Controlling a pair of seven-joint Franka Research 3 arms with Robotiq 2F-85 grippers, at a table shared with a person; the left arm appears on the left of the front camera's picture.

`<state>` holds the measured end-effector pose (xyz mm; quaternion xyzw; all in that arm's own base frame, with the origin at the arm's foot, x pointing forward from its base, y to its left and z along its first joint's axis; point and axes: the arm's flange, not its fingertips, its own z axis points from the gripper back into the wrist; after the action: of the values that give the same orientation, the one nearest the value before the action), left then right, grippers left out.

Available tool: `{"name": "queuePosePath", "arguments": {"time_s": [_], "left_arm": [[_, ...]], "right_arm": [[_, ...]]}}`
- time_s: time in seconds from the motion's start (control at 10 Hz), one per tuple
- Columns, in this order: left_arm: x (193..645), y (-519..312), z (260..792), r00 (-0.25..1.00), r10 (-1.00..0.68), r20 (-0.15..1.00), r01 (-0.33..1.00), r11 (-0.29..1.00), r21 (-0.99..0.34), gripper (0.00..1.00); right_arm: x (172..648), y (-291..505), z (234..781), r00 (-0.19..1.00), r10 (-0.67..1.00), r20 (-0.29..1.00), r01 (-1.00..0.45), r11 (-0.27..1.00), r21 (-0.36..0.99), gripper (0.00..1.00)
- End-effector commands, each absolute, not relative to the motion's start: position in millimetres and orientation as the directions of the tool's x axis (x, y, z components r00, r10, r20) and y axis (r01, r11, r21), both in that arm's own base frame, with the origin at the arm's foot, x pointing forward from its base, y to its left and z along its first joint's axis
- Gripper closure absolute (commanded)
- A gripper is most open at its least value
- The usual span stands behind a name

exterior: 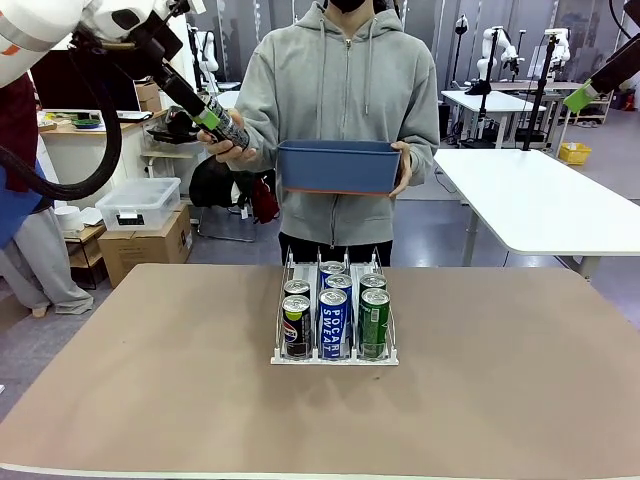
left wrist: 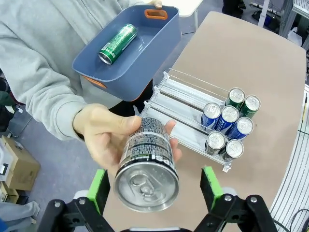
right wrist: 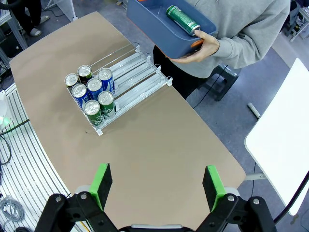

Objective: Fill the beverage cans into the dispenser.
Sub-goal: Pick up the Pepsi coke handed by the human.

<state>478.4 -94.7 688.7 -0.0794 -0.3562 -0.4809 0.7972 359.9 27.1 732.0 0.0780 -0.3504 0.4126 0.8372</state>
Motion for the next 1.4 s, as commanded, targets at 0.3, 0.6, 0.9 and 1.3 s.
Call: {"name": "queuePosePath", "arguments": {"time_s": [0.3, 0.6, 0.9, 1.3], "left_arm": [[489.8, -89.4, 671.0, 0.253, -0.676, 0.692, 0.825, 0.524, 0.210, 0.00], [489.4, -95.5, 677.4, 0.293, -0.689, 0.663, 0.818, 0.539, 0.199, 0.00], [487.5, -95.6, 678.1, 0.291, -0.695, 0.657, 0.802, 0.552, 0.227, 0.39], [483.4, -87.0, 679.2, 0.317, -0.686, 0.655, 0.782, 0.580, 0.228, 0.79]], "right_arm": [[360.2, 27.2, 731.4, 0.414, 0.637, 0.650, -0.746, 0.647, -0.158, 0.00], [360.2, 27.2, 731.4, 0.414, 0.637, 0.650, -0.746, 0.647, -0.158, 0.00], [360.2, 27.2, 731.4, 0.414, 0.637, 0.650, -0.746, 0.647, -0.158, 0.00], [360.2, 27.2, 731.4, 0.414, 0.637, 0.650, -0.746, 0.647, -0.158, 0.00]]}}
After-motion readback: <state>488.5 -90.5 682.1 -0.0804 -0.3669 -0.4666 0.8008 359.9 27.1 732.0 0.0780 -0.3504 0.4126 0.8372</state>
